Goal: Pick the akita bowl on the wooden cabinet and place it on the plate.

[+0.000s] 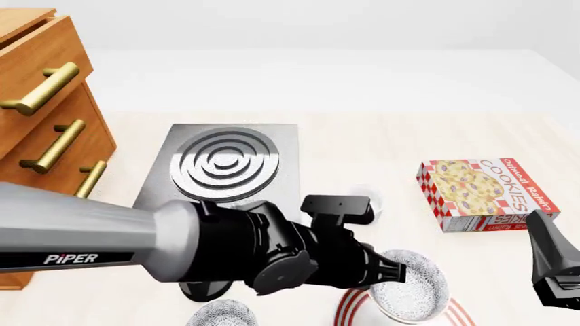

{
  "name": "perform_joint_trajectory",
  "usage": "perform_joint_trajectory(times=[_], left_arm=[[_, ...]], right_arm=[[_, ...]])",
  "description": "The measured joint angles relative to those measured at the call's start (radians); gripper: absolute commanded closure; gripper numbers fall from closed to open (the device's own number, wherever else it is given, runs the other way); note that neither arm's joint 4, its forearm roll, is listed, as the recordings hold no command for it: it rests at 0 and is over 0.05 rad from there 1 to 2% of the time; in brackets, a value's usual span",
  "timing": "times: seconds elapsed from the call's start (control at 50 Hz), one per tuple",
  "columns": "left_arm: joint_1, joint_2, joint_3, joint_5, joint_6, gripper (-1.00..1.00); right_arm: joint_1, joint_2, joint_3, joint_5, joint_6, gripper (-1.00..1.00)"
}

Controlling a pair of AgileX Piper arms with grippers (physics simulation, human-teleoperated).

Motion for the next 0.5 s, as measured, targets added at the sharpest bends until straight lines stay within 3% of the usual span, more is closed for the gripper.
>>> perform_joint_trajectory(times=[0.5], left_arm=[[-0.004, 0.023, 0.01, -0.023, -0.011, 1.0]], right_arm=[[0.0, 0.0, 0.0, 0.0, 0.0, -1.0]])
